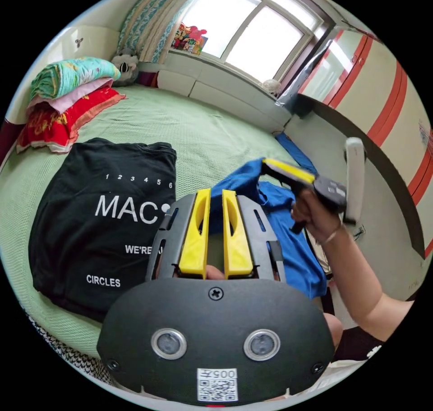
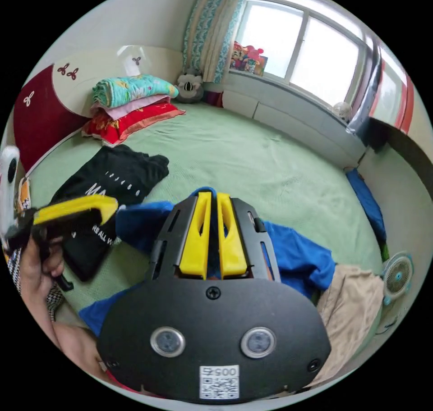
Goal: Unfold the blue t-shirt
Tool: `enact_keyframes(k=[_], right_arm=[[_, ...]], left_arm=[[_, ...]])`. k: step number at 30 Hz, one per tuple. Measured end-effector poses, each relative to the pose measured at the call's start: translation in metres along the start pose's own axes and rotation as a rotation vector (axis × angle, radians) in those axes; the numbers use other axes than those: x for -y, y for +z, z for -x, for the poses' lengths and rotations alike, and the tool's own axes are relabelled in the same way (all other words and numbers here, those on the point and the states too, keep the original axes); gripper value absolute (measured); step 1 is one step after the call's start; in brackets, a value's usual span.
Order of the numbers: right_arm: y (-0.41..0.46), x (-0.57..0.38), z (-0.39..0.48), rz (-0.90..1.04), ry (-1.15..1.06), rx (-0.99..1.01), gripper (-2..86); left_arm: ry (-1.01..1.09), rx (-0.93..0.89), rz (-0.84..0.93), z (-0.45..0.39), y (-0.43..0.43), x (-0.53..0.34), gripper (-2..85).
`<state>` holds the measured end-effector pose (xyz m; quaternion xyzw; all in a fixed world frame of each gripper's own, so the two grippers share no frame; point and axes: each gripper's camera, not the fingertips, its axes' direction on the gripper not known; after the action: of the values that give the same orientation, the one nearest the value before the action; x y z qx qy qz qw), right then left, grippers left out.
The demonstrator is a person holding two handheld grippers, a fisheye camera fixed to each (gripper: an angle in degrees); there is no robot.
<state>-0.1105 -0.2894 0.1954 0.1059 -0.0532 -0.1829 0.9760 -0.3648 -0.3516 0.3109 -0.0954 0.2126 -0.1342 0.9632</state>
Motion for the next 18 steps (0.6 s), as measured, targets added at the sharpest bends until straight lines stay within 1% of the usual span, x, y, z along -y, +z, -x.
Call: enact_keyframes(k=[4, 6, 10, 11, 14, 16, 18], right_arm=[[0.027, 0.077, -0.017, 0.08, 0.077, -0.02, -1.1], [0.049, 0.112, -0.03, 0.158, 0.136, -0.02, -0.1], [0.079, 0.131, -0.043, 0.293, 0.225, -0.023, 5.1], [0.087, 0.131, -0.042, 0.334, 0.213, -0.02, 7.1], [0.094, 0.12, -0.029, 0.341, 0.131, -0.038, 9.0], [0.094, 0.112, -0.013, 0.345, 0.032, -0.037, 9.7], [0.086, 0.097, 0.016, 0.3, -0.152, 0.003, 10.0]], left_arm=[[0.006, 0.032, 0.001, 0.01, -0.011, 0.001, 5.4], [0.006, 0.044, 0.013, 0.016, -0.014, 0.001, 5.4], [-0.006, 0.035, 0.043, 0.028, -0.018, 0.003, 5.4], [-0.008, 0.039, 0.043, 0.03, -0.02, 0.003, 5.5], [-0.007, 0.043, 0.039, 0.035, -0.025, 0.003, 5.4], [-0.013, 0.04, 0.041, 0.038, -0.028, 0.001, 5.4], [-0.02, 0.041, 0.047, 0.04, -0.03, 0.0, 5.3]])
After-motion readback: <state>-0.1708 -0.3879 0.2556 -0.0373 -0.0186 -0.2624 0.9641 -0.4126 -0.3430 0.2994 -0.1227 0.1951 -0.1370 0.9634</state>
